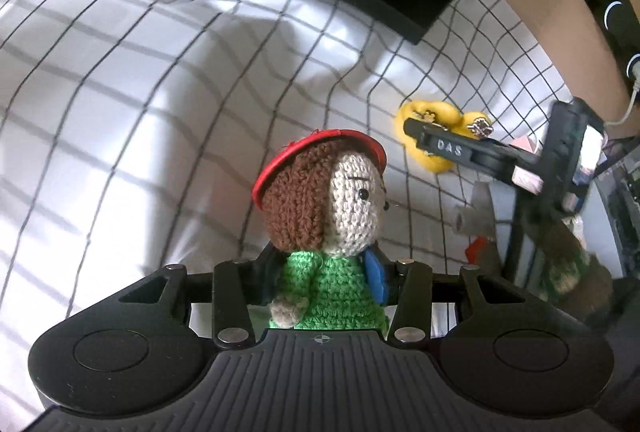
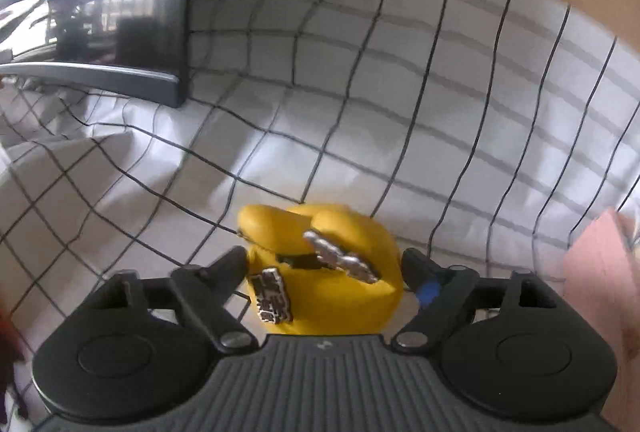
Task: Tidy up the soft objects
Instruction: 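Grasp the yellow duck toy with the right gripper while the left gripper holds the doll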
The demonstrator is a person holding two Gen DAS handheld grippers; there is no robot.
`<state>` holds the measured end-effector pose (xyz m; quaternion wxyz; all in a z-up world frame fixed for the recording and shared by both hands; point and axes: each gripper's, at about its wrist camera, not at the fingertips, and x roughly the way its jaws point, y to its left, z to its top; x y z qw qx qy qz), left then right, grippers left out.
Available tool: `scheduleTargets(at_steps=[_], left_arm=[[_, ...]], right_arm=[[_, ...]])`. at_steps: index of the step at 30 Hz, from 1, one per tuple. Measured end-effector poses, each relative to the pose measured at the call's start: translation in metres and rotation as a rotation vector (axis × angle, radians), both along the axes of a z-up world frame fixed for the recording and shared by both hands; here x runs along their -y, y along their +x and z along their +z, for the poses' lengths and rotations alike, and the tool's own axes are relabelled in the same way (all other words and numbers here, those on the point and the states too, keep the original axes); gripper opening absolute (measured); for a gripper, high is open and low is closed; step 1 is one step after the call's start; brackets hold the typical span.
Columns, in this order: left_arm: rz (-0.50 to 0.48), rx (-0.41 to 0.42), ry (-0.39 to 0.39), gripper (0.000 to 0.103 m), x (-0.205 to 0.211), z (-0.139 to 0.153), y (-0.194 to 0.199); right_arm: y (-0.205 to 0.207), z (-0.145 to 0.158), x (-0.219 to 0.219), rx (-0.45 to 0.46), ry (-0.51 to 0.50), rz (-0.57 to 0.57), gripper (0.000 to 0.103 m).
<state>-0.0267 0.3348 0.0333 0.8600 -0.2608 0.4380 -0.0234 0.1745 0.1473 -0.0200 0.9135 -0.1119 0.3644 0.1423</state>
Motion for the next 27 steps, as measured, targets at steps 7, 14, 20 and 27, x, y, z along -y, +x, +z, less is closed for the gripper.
scheduleTargets(at_steps=[7,14,20,27], left_arm=[[0.008,0.004,-0.008,0.048,-0.007,0.004,-0.020],[-0.184,0.018,-0.028,0.048,0.046,0.012,-0.019],[-0.410,-0.036,-0.103,0.048,0.123,0.011,-0.017],[-0.559,0.012,-0.126,0.048,0.207,0.048,0.022]], right_arm=[[-0.012,0.018,0.012,-0.036,0.069,-0.012,0.067],[-0.117,0.087,0.065,0.103,0.038,0.085,0.066],[-0.204,0.118,0.158,0.119,-0.075,0.002,0.066],[-0.270,0.119,0.258,0.097,-0.131,-0.166,0.066]])
